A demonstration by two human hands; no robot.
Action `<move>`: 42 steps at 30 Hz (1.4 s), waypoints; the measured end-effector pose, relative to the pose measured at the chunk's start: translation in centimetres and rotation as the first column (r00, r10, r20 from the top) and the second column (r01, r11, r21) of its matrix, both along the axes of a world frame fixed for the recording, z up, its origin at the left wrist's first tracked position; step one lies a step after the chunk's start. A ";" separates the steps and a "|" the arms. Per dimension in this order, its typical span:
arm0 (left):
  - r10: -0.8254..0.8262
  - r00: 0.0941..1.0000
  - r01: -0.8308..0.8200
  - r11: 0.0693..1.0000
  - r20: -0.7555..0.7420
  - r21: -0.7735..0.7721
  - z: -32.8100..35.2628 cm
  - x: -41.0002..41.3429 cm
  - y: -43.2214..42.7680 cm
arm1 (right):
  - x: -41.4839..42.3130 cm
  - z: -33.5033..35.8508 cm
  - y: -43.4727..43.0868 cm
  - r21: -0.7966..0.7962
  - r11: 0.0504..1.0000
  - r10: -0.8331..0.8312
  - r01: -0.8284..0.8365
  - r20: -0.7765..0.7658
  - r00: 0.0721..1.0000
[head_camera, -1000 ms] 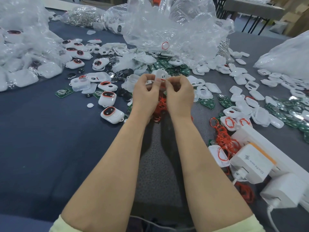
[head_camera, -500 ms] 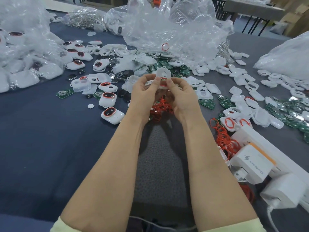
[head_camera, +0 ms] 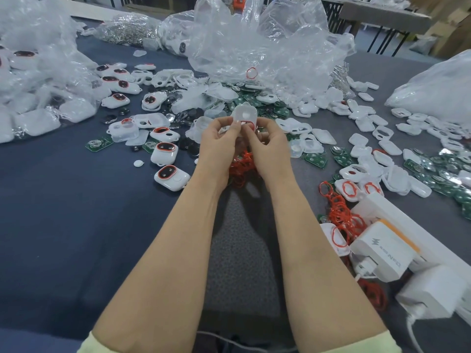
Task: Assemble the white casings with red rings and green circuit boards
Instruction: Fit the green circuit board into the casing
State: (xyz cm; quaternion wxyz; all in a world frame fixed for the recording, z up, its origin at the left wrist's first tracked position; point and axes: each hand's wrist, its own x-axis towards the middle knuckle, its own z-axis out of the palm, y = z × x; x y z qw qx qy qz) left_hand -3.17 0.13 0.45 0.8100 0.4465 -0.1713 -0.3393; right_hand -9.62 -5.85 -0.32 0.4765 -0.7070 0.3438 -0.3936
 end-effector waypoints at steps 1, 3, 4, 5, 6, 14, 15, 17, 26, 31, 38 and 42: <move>0.006 1.000 -0.006 1.000 0.023 0.006 0.0 0.0 0.0 | 0.0 0.1 0.1 0.017 1.000 -0.001 0.000 0.005 1.000; 0.020 0.997 -0.021 1.000 0.078 0.016 -0.1 0.0 0.0 | -0.2 0.4 0.1 0.027 1.000 -0.004 0.003 0.036 0.999; 0.024 0.994 -0.027 0.999 0.106 0.021 -0.1 0.0 0.0 | -0.3 0.6 0.0 0.035 0.999 -0.006 0.003 0.066 0.998; 0.027 0.990 -0.031 0.999 0.135 0.028 0.0 0.0 0.1 | -0.4 0.8 -0.1 0.063 0.998 -0.006 -0.001 0.100 0.995; 0.025 0.984 -0.033 0.999 0.174 0.042 0.0 -0.1 0.1 | -0.6 1.1 -0.2 0.118 0.993 -0.002 -0.015 0.142 0.990; -0.012 0.974 -0.012 0.995 0.228 0.104 0.5 -0.5 0.2 | -1.8 2.4 -1.1 0.272 0.951 0.085 -0.144 0.217 0.973; -0.006 0.977 -0.018 0.993 0.211 0.114 0.5 -0.4 0.2 | -1.9 2.5 -0.9 0.234 0.961 0.099 -0.145 0.196 0.975; -0.001 0.981 -0.024 0.992 0.194 0.126 0.3 -0.2 0.2 | -1.9 2.4 -0.7 0.103 0.987 0.112 -0.125 0.120 0.986; 0.103 0.904 -0.199 0.961 0.416 0.194 0.0 0.3 0.6 | -2.0 2.1 -0.8 -0.239 0.970 -0.001 -0.038 -0.161 0.987; 0.074 0.692 -0.315 0.926 0.718 0.208 -0.1 -0.1 0.6 | -1.7 2.1 -0.9 -0.380 0.924 -0.058 -0.047 -0.262 0.963; 0.286 0.624 -0.543 0.828 0.727 0.140 -0.2 0.4 0.6 | -0.7 2.9 0.7 -0.251 0.962 -0.116 0.109 -0.016 0.993; 0.691 0.715 -0.699 0.708 0.106 0.104 0.4 3.4 1.4 | 0.8 2.5 2.0 -0.377 0.920 0.006 -0.107 -0.260 0.966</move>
